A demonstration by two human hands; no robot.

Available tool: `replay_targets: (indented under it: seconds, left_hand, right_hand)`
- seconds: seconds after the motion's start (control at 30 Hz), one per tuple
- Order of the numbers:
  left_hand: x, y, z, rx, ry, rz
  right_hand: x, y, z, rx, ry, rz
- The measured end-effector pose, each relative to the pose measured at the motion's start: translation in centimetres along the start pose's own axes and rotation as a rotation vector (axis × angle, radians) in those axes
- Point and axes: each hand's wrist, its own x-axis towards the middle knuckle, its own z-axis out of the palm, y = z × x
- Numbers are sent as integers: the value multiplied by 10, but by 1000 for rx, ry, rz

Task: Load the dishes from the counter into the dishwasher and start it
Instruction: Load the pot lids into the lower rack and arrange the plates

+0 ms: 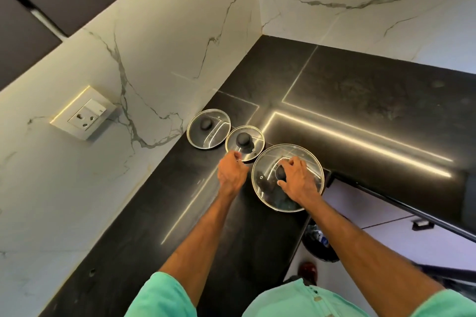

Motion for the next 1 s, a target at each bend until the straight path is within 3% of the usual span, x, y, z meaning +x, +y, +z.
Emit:
replay_targets:
  seconds: [0.17, 0.33, 0.43, 0.63, 0.77, 0.9, 1.0]
  left_hand:
    - [52, 18, 20, 175, 6, 232]
    - [96, 18, 43, 453, -181, 309]
    - [104, 16, 48, 527, -202, 338]
    - [117, 4, 43, 415, -202, 336]
    - [76, 19, 30, 304, -176, 375]
    - [27, 42, 17, 68, -143, 339]
    - [-2, 54, 16, -111, -231, 267]
  right_hand:
    - [7, 1, -4, 64, -26, 51]
    - [-6, 28, -8, 154, 34, 87]
    - [-17, 45, -16, 236, 83, 109]
    - [-39, 59, -42, 417, 150, 115]
    - [-67, 68, -61, 533, 226, 125]
    - [-101, 88, -81, 620, 304, 151]
    - [-130, 109, -95, 670, 361, 173]
